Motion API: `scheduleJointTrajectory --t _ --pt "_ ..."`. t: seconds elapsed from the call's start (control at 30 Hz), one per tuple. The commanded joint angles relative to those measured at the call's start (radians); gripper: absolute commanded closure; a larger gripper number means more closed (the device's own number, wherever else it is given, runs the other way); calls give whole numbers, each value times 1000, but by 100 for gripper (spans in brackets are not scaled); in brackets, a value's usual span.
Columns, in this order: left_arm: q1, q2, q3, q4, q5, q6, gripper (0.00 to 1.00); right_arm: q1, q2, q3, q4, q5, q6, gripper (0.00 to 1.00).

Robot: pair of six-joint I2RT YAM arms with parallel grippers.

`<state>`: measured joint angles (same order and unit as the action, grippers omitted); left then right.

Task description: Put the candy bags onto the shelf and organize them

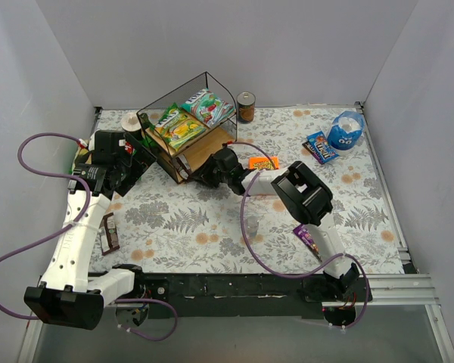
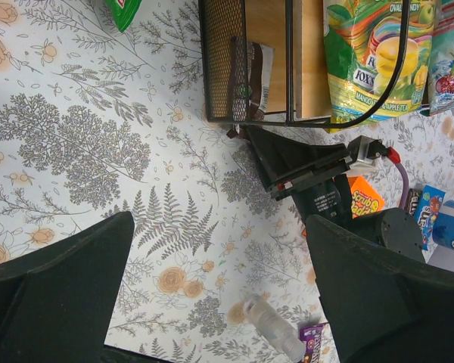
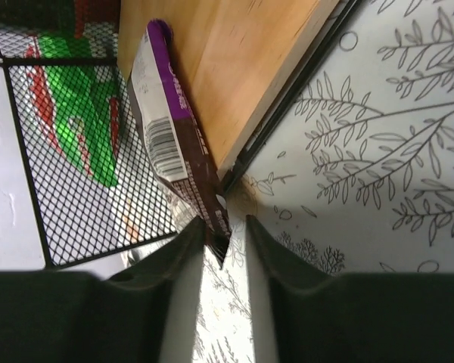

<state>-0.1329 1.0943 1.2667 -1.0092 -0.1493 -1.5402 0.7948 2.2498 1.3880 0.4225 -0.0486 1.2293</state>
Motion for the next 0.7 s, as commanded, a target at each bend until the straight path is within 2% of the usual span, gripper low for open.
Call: scheduleJointTrajectory --t 0.0,0.07,0.1,0.23,0.67 --pt "-2 -31 -1 3 -16 15 2 -8 34 68 59 24 -8 74" --pt "-2 -28 -3 4 -16 17 2 -11 42 88 61 15 -22 80" --pt "-2 -27 -3 4 -15 17 2 -11 45 91 61 9 -28 87" --pt "-2 -27 -6 4 -15 17 2 -11 51 115 67 -16 -71 97" --pt "-2 -31 -10 3 -21 18 2 -9 71 143 88 -60 -116 99"
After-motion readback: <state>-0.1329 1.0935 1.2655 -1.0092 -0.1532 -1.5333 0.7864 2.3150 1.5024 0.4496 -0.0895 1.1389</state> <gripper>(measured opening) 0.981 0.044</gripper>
